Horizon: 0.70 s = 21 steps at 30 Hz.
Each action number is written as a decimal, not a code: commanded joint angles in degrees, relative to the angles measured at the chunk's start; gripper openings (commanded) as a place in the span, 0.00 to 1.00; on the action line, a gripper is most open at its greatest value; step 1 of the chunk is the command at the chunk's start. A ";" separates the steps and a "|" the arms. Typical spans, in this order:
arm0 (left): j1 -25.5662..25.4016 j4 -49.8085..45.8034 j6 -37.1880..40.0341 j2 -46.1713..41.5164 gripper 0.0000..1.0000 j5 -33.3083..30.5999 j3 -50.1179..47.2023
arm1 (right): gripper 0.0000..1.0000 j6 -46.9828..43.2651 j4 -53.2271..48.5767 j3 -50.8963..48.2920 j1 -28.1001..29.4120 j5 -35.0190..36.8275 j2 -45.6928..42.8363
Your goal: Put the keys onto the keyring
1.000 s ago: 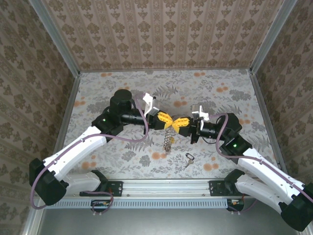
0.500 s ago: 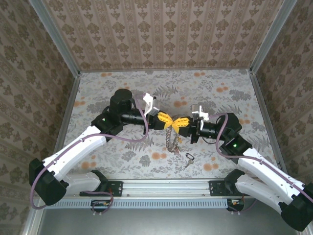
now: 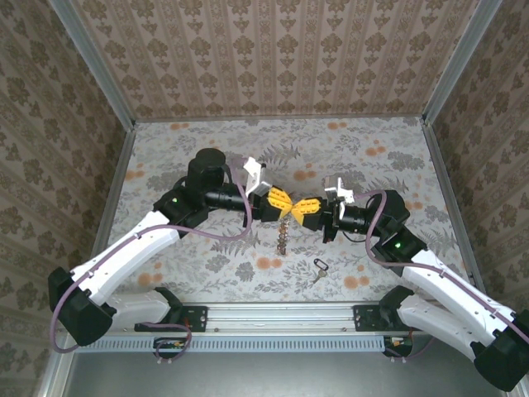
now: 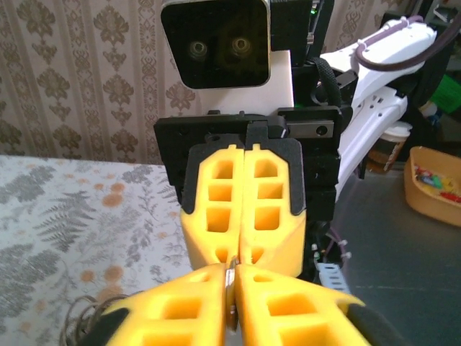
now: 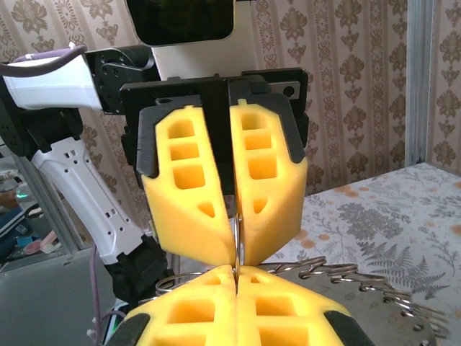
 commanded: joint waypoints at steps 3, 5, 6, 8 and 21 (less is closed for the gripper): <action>-1.12 -11.39 4.85 -1.10 0.33 -3.55 4.00 | 0.00 -0.47 -1.19 3.29 -0.58 1.13 -1.16; -1.08 -14.63 6.07 -1.64 0.38 -6.02 5.22 | 0.00 -1.57 -3.68 3.83 -0.68 1.49 -1.37; -1.12 -15.59 6.42 -1.94 0.39 -7.23 5.55 | 0.00 -1.88 -4.57 4.08 -0.67 1.59 -1.34; -1.06 -18.10 7.52 -2.48 0.39 -9.75 6.43 | 0.00 -2.32 -5.75 4.09 -0.67 1.81 -1.42; -1.08 -40.23 16.97 2.30 0.35 -16.78 22.29 | 0.00 -7.41 -20.39 8.41 -0.58 4.12 -0.94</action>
